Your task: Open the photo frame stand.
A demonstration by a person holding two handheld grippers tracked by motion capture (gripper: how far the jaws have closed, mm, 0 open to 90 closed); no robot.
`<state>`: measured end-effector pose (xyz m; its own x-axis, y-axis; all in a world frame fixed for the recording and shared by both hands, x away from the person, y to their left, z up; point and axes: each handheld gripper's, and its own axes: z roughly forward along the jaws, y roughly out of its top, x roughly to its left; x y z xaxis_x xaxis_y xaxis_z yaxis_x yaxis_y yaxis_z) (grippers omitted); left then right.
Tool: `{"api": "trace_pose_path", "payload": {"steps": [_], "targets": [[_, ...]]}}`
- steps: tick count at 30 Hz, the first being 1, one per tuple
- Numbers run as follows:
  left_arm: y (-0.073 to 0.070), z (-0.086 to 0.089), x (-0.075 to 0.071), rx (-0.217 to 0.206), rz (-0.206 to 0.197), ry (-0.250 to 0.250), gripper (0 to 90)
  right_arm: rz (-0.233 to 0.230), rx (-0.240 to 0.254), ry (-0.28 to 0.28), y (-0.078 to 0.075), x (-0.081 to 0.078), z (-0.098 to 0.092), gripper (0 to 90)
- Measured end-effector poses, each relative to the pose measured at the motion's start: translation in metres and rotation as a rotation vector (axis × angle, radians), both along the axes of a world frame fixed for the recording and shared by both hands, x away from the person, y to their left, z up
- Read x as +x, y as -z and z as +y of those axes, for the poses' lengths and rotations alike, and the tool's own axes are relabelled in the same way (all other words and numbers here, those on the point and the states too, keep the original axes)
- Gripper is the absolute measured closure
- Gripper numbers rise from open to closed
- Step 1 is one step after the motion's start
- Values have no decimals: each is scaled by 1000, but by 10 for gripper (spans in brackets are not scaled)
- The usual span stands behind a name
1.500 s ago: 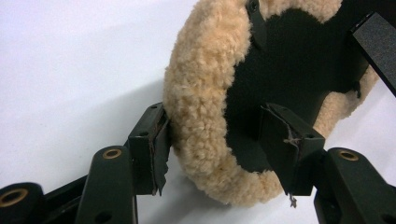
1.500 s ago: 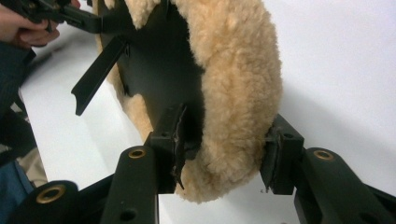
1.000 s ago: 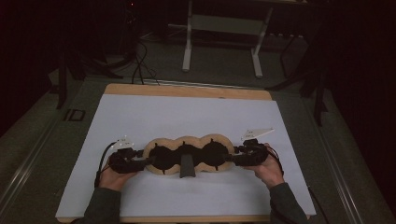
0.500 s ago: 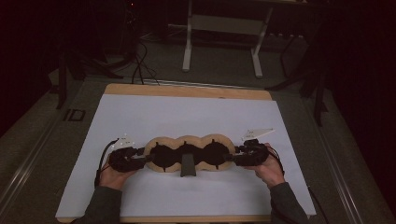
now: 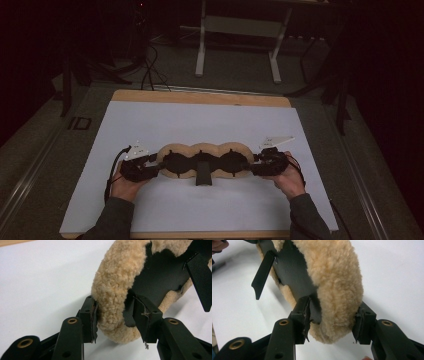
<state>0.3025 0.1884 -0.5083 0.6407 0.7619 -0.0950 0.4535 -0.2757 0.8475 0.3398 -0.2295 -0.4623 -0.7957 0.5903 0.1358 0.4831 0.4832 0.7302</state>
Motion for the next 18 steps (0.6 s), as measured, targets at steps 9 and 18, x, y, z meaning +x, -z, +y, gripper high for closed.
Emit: {"api": "trace_pose_path", "payload": {"steps": [9, 18], "targets": [[-8, 0, -1, 13, -36, -24, 558, 0, 13, 16, 0, 4, 1, 525], [-16, 5, 1, 18, -60, -37, 556, -16, 30, 17, -4, 6, 7, 525]]}}
